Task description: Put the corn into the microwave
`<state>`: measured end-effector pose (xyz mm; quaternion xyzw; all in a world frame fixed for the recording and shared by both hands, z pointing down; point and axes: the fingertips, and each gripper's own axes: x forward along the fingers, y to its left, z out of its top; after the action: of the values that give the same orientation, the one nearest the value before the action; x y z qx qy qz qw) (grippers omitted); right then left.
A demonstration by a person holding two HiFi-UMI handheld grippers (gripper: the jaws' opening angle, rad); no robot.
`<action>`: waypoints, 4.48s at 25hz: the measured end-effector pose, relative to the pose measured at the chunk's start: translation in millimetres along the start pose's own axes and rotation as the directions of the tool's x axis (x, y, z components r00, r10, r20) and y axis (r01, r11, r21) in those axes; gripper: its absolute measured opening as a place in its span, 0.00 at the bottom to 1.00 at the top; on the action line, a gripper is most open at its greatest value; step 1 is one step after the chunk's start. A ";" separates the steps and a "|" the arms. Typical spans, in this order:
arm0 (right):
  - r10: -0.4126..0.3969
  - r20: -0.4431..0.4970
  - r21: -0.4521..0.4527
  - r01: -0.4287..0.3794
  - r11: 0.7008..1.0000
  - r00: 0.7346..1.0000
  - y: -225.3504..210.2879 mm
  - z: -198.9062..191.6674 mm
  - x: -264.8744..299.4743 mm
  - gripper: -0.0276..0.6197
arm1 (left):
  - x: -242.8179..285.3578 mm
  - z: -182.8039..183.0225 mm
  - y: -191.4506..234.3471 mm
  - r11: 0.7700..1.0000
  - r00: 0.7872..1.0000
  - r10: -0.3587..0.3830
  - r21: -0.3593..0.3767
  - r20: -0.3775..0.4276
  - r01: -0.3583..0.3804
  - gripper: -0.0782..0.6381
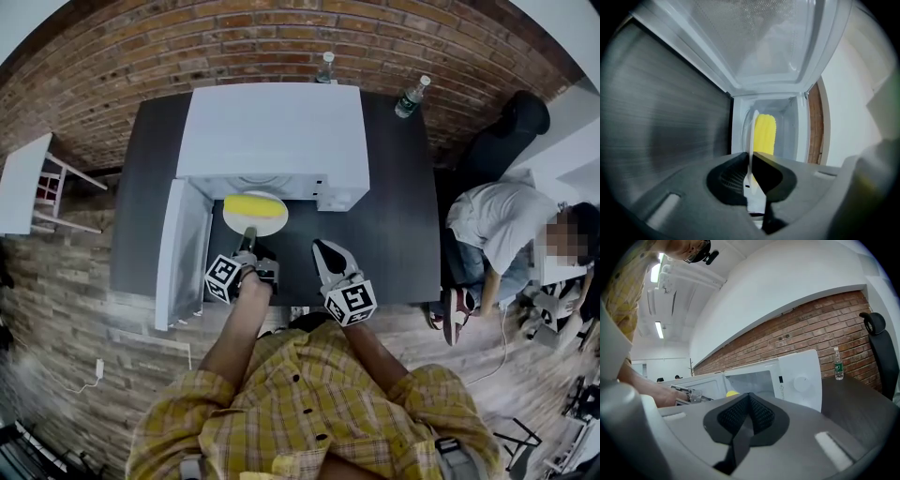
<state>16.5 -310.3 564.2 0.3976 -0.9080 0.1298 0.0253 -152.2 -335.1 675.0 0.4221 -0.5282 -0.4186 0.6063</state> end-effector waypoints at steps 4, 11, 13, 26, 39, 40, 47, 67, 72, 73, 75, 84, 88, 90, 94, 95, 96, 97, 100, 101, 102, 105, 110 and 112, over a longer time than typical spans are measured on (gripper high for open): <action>0.007 0.000 -0.006 -0.007 1.000 1.000 -4.0 1.6 8.6 0.04 | 19.9 1.2 0.4 1.000 1.000 0.004 0.021 -0.009 -0.004 0.15; 0.014 -0.007 -0.011 -0.014 1.000 1.000 -6.9 -0.9 13.9 0.04 | 42.5 2.9 8.5 1.000 1.000 0.012 -0.007 -0.004 -0.012 0.15; 0.013 -0.009 -0.011 -0.013 1.000 1.000 -7.6 -0.8 14.8 0.04 | 48.5 4.1 9.2 1.000 1.000 0.015 -0.007 -0.004 -0.015 0.15; -0.003 -0.013 -0.026 0.002 1.000 1.000 -11.5 -1.1 13.1 0.04 | 81.4 13.6 13.2 0.999 0.999 0.041 0.015 0.010 -0.042 0.15; -0.013 -0.017 -0.022 0.013 1.000 1.000 -17.2 -2.9 11.7 0.04 | 99.6 21.2 13.5 0.998 0.998 0.062 0.018 0.027 -0.062 0.14; -0.014 -0.018 -0.022 0.014 1.000 1.000 -17.8 -3.1 11.8 0.04 | 100.9 21.6 13.2 0.998 0.998 0.064 0.016 0.028 -0.064 0.13; -0.010 -0.018 -0.021 0.010 1.000 1.000 -18.8 -2.8 12.0 0.04 | 107.7 22.8 8.3 0.997 0.997 0.078 0.016 0.019 -0.078 0.15; -0.019 -0.019 -0.018 0.019 1.000 1.000 -21.7 -3.6 11.3 0.04 | 115.3 16.2 23.8 0.988 0.991 0.134 -0.075 -0.027 -0.136 0.36; -0.011 -0.017 -0.023 0.011 1.000 1.000 -15.3 -2.5 10.8 0.04 | 111.8 13.7 17.2 0.991 0.994 0.101 -0.080 -0.041 -0.104 0.36; -0.011 -0.017 -0.025 0.010 1.000 1.000 -14.1 -2.6 10.3 0.04 | 110.8 13.3 15.8 0.992 0.994 0.096 -0.083 -0.042 -0.099 0.36; -0.011 -0.017 -0.027 0.011 1.000 1.000 -11.8 -2.3 9.1 0.04 | 108.2 12.3 12.8 0.992 0.995 0.088 -0.084 -0.046 -0.092 0.36; -0.022 -0.005 -0.036 0.022 0.999 1.000 -0.6 1.3 -2.7 0.04 | 86.4 2.0 -4.3 0.998 0.995 0.043 -0.047 -0.091 -0.047 0.24; -0.027 -0.001 -0.043 0.027 0.999 1.000 5.7 1.5 -10.3 0.04 | 67.0 -4.9 -6.7 1.000 0.992 0.015 -0.017 -0.125 -0.017 0.14; -0.032 -0.001 -0.047 0.032 0.998 0.999 8.2 1.7 -13.9 0.04 | 57.1 -7.1 -7.0 1.000 0.990 -0.003 0.008 -0.142 0.004 0.11; -0.047 -0.001 -0.048 0.047 0.998 0.999 12.2 2.9 -19.5 0.04 | 34.9 -10.7 -9.0 0.997 0.985 -0.051 0.053 -0.164 0.060 0.11; -0.049 0.000 -0.048 0.049 0.998 0.999 14.1 3.3 -20.3 0.04 | 28.8 -13.1 -10.9 0.994 0.982 -0.060 0.076 -0.177 0.075 0.11; -0.048 0.001 -0.045 0.048 0.998 0.999 16.4 3.4 -20.9 0.04 | 22.7 -16.0 -13.8 0.990 0.979 -0.068 0.107 -0.192 0.090 0.11; -0.046 0.000 -0.040 0.046 0.998 0.999 18.6 2.8 -21.3 0.04 | 16.5 -19.2 -17.5 0.984 0.975 -0.076 0.143 -0.207 0.107 0.11; -0.042 -0.007 -0.023 0.042 0.999 0.999 23.9 -0.4 -23.7 0.04 | -2.6 -28.3 -31.0 0.954 0.963 -0.104 0.250 -0.247 0.167 0.11; -0.042 -0.009 -0.022 0.042 0.999 0.999 26.2 -0.9 -25.4 0.04 | -9.0 -30.6 -34.1 0.941 0.959 -0.109 0.284 -0.262 0.185 0.11; -0.042 -0.009 -0.023 0.042 0.999 0.999 28.8 -0.8 -27.1 0.04 | -14.8 -32.2 -36.6 0.927 0.954 -0.113 0.316 -0.278 0.202 0.11; -0.038 -0.002 -0.025 0.037 0.999 0.999 36.9 0.1 -31.3 0.04 | -30.2 -36.5 -42.5 0.866 0.934 -0.119 0.425 -0.338 0.264 0.11; -0.052 0.007 -0.009 0.052 0.999 0.999 42.7 -1.4 -41.4 0.04 | -60.2 -50.7 -44.8 0.717 0.908 -0.086 0.608 -0.409 0.342 0.11; -0.056 0.010 -0.010 0.057 0.998 0.998 45.4 -1.3 -45.2 0.04 | -71.5 -55.5 -46.2 0.656 0.903 -0.074 0.661 -0.424 0.365 0.11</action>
<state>14.2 -248.0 548.9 0.4237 -0.8971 0.1224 0.0264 -106.4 -276.6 605.6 0.7582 -0.4736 -0.1610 0.4183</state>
